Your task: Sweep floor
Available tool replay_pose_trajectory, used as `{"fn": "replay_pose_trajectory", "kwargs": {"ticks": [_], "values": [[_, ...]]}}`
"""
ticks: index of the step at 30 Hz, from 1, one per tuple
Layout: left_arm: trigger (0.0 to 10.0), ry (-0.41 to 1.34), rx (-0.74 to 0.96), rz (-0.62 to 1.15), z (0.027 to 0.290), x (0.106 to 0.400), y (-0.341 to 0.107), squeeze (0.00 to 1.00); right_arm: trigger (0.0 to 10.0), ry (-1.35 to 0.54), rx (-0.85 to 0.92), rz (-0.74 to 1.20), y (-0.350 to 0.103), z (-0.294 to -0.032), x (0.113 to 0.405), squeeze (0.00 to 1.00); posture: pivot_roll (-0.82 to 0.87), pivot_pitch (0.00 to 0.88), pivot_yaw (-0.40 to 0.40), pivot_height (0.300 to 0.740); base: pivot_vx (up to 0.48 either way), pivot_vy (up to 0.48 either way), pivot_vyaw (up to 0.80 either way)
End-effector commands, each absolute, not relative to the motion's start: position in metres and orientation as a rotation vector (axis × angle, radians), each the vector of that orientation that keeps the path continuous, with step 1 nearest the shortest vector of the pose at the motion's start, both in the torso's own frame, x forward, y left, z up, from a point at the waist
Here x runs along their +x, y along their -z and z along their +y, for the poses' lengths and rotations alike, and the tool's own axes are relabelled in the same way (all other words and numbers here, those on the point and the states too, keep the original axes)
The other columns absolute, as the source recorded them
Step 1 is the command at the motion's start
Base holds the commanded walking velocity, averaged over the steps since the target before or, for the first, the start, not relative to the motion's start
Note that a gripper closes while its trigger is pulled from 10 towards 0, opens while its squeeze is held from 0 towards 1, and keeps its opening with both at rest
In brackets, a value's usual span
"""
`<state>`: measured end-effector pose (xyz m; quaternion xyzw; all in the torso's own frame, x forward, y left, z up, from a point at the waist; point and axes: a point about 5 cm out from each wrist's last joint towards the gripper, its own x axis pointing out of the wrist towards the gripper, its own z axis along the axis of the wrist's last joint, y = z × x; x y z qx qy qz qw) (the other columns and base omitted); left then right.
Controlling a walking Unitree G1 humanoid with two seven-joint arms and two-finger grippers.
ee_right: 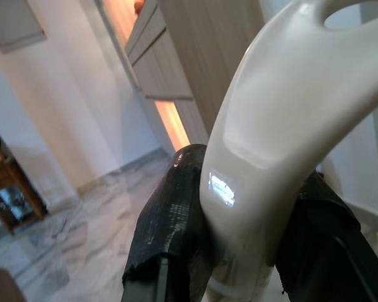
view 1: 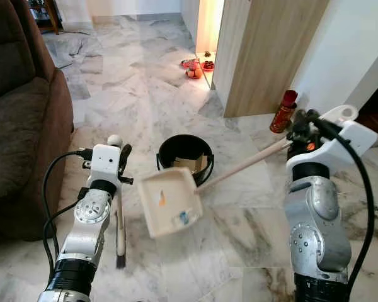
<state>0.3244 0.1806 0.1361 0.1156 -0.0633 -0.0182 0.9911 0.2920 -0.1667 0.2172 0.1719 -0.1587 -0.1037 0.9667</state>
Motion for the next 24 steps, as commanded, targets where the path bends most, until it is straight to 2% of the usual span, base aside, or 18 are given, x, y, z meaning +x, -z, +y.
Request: {"fn": "replay_pose_trajectory", "kwargs": {"ticks": [1,8,24], "values": [[10.0,0.051,0.238,-0.196,0.179,0.324,-0.148,0.00,10.0,0.227,0.385,-0.454,-0.242,-0.169,0.284,0.00,-0.04,0.099,-0.034,0.740,0.000,0.000,0.00],[10.0,0.060,0.227,-0.250,0.176,0.322,-0.153,0.00,10.0,0.287,0.390,-0.486,-0.242,-0.171,0.285,0.00,-0.04,0.091,-0.030,0.740,0.000,0.000,0.00],[10.0,0.031,0.247,-0.250,0.189,0.308,-0.145,0.00,10.0,0.368,0.379,-0.567,-0.251,-0.179,0.290,0.00,-0.03,0.072,-0.025,0.740,0.000,0.000,0.00]]}}
